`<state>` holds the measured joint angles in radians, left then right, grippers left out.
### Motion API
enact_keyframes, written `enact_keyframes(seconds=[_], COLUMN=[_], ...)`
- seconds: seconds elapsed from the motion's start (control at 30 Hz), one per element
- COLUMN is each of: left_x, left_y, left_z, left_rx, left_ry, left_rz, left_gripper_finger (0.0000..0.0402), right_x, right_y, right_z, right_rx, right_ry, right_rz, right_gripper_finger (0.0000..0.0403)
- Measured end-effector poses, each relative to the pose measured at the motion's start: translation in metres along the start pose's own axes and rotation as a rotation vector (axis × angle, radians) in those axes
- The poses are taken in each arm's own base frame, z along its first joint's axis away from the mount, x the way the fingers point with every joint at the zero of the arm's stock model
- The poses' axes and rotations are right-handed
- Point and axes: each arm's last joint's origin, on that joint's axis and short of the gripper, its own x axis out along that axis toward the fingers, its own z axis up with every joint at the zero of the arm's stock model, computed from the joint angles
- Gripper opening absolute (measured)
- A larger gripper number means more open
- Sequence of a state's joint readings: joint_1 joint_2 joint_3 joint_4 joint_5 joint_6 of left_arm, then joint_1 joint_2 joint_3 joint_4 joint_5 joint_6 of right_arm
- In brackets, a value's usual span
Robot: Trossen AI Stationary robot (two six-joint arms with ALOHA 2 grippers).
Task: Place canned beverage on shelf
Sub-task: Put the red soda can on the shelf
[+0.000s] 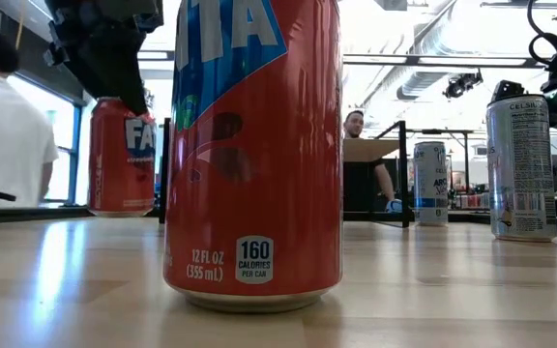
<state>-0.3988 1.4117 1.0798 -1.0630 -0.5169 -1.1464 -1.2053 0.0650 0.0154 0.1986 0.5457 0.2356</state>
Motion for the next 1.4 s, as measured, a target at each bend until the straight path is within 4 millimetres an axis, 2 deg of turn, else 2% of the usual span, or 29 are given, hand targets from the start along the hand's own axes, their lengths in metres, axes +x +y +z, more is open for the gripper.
enact_keyframes(seconds=[0.43,0.67,1.03,1.4], left_x=[-0.001,-0.001,-0.001,0.000], left_y=[-0.011,-0.011,-0.012,-0.021], left_z=[0.002,0.002,0.002,-0.001], left_rx=[0.326,0.357,0.313,0.512], left_ry=[0.035,0.034,0.036,0.033], left_rz=[-0.148,-0.153,-0.158,-0.301], left_gripper_finger=[0.0197,0.0197,0.0198,0.0198], right_x=[0.000,0.000,0.000,0.000], right_y=[0.000,0.000,0.000,0.000], right_z=[0.000,0.000,0.000,0.000], right_rx=[0.000,0.000,0.000,-0.001], right_ry=[0.000,0.000,0.000,0.000], right_rz=[0.000,0.000,0.000,0.000], right_gripper_finger=[0.0328,0.0328,0.0328,0.0328])
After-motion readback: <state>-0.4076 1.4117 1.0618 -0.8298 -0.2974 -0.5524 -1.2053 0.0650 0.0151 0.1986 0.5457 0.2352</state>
